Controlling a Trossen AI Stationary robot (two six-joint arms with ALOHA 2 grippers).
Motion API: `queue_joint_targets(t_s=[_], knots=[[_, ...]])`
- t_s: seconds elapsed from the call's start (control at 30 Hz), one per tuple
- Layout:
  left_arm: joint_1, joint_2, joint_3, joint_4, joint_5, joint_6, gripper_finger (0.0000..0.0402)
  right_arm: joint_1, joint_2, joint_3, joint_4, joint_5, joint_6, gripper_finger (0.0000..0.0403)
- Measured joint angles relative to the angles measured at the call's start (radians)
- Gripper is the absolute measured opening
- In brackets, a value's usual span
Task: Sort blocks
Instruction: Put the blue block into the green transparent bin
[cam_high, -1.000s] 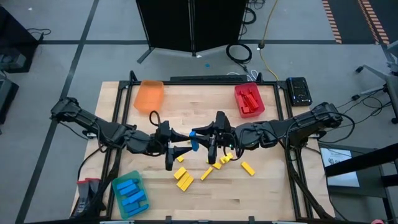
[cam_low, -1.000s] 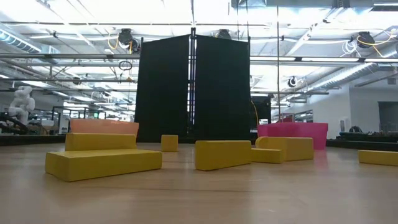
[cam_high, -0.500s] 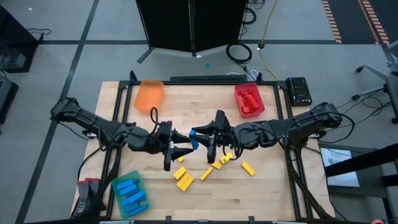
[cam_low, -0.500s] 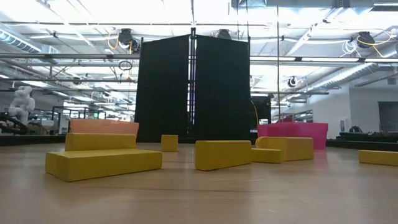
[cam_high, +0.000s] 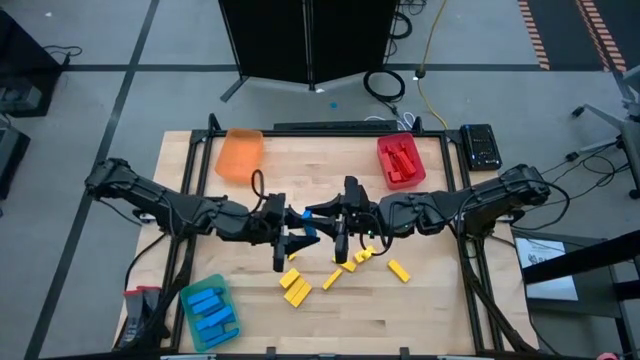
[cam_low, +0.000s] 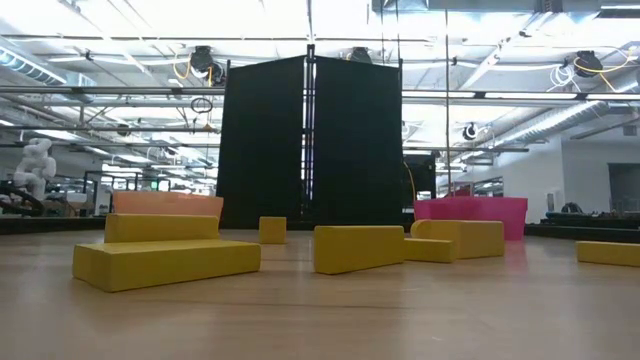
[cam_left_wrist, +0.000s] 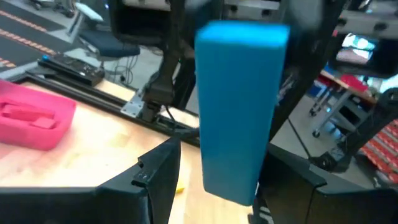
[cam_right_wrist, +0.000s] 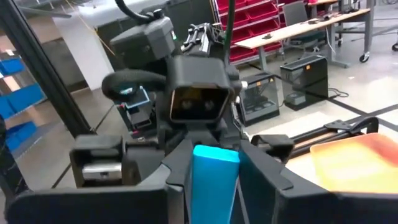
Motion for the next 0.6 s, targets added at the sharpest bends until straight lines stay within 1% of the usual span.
queue_joint_targets(t_s=[0.17,0.6], knots=[[0.000,0.017,0.000,-0.005,0.006,0.002,0.0205,0.000,0.000,0.000,0.001,0.000,0.000,0.0080],[0.000,0.003,0.000,0.015,-0.001,0.002,0.0205,-0.008,-0.001,0.001,-0.037,0.001,0.003,0.0080]])
